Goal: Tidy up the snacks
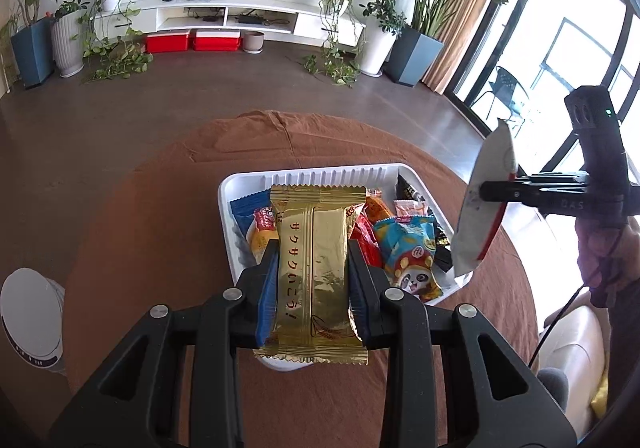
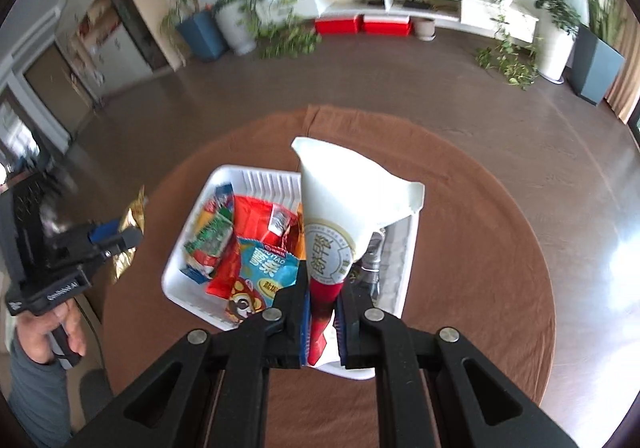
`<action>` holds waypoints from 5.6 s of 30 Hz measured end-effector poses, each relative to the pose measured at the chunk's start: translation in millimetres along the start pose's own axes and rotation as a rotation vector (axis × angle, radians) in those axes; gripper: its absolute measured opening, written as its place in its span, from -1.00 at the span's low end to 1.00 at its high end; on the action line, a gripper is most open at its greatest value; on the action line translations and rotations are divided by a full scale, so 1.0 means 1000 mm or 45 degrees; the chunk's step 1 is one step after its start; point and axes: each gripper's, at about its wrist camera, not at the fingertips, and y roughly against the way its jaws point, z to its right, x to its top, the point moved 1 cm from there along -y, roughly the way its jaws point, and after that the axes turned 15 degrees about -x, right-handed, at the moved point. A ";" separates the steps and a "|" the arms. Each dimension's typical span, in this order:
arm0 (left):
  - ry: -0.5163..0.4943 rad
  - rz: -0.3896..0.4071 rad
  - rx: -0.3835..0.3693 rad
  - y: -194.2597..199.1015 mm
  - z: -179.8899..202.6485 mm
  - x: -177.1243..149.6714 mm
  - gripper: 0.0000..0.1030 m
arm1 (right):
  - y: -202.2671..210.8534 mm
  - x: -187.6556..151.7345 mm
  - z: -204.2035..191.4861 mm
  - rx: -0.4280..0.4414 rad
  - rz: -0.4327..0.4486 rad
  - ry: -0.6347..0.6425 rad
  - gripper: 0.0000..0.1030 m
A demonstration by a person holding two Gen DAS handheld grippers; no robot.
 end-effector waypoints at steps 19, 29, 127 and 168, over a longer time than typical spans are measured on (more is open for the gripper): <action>-0.082 -0.094 0.099 -0.102 -0.014 0.010 -0.44 | -0.084 0.012 -0.020 -0.124 -0.095 0.004 -0.80; -0.077 -0.092 0.137 -0.122 -0.026 0.017 -0.39 | -0.095 0.016 -0.031 -0.142 -0.040 -0.028 -0.79; -0.081 0.221 0.459 0.081 0.179 -0.233 0.99 | 0.162 -0.289 -0.070 -0.439 0.685 -0.409 1.00; -0.019 0.154 0.452 0.051 0.152 -0.247 0.99 | 0.124 -0.291 -0.090 -0.427 0.474 -0.339 1.00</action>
